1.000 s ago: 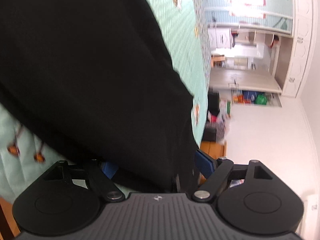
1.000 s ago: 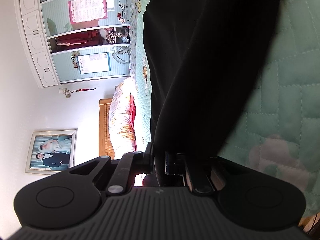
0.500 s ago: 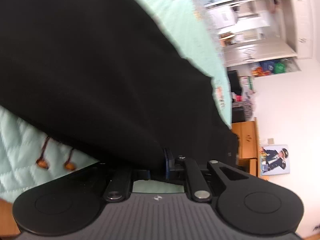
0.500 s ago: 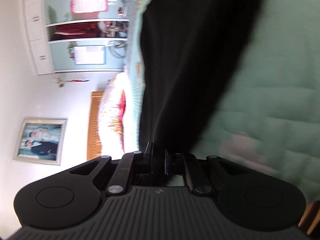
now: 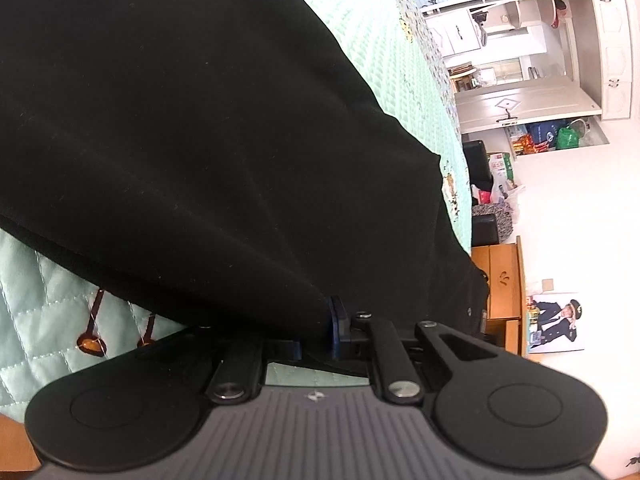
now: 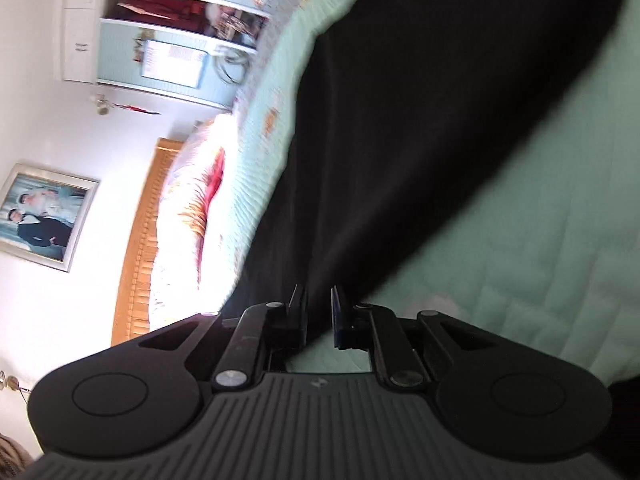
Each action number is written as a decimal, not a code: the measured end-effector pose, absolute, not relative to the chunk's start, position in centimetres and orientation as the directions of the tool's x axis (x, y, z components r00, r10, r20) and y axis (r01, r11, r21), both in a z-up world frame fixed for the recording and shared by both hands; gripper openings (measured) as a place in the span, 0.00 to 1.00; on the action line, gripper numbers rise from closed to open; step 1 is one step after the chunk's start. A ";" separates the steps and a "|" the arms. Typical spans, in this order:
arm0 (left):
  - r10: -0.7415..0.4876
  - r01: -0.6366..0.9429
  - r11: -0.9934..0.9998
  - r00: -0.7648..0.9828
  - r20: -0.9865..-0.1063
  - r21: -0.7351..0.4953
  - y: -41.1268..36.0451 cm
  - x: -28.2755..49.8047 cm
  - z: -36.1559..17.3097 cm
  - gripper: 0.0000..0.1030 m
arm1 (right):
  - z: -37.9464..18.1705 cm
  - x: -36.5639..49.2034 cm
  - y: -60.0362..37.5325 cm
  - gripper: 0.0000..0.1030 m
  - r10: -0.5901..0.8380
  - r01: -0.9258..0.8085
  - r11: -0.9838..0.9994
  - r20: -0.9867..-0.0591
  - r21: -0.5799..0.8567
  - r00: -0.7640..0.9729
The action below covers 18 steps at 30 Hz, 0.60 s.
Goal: Fold clothes
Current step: 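Lift the trousers with both grippers and fold them over lengthwise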
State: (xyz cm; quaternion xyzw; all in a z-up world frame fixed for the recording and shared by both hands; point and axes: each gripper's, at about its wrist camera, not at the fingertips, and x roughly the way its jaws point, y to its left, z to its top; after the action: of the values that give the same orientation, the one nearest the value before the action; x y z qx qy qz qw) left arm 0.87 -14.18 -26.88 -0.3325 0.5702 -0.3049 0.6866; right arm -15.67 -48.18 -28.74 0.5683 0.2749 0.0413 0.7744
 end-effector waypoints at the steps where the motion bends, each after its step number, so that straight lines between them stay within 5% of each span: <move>1: -0.792 0.043 0.601 0.164 -0.588 -0.798 -14.4 1.0 -26.7 0.12 | -28.0 -15.4 -48.6 0.14 0.362 0.229 0.368 -0.366 0.901 0.858; 6: -0.753 0.083 0.652 0.178 -0.633 -0.753 -15.1 1.1 -25.7 0.12 | -27.0 -13.2 -49.8 0.18 0.322 0.173 0.477 -0.354 0.862 0.878; 8: -0.742 0.094 0.667 0.184 -0.645 -0.740 -15.4 0.8 -25.7 0.13 | -29.6 -13.1 -50.2 0.21 0.324 0.245 0.465 -0.420 0.851 0.848; 9: -0.736 0.098 0.673 0.186 -0.651 -0.733 -15.6 0.7 -25.7 0.13 | -31.1 -13.3 -50.4 0.18 0.322 0.295 0.451 -0.462 0.842 0.827; 10: -0.730 0.106 0.680 0.186 -0.657 -0.726 -15.7 0.7 -25.6 0.13 | -32.6 -14.0 -50.5 0.00 0.326 0.313 0.412 -0.459 0.856 0.827; 14: -0.696 0.158 0.718 0.194 -0.692 -0.678 -16.7 0.5 -25.0 0.13 | -33.3 -16.7 -51.6 0.00 0.307 0.337 0.292 -0.421 0.895 0.854; 18: -0.664 0.188 0.748 0.205 -0.719 -0.637 -17.7 0.3 -24.4 0.13 | -29.7 -15.4 -50.7 0.19 0.335 0.242 0.390 -0.381 0.888 0.862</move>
State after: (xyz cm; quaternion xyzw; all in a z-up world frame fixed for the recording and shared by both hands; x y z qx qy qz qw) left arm 0.32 -17.69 -24.42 -0.2117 0.5625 -0.2852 0.7466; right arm -15.42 -50.74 -29.69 0.5514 0.2613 0.0294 0.7917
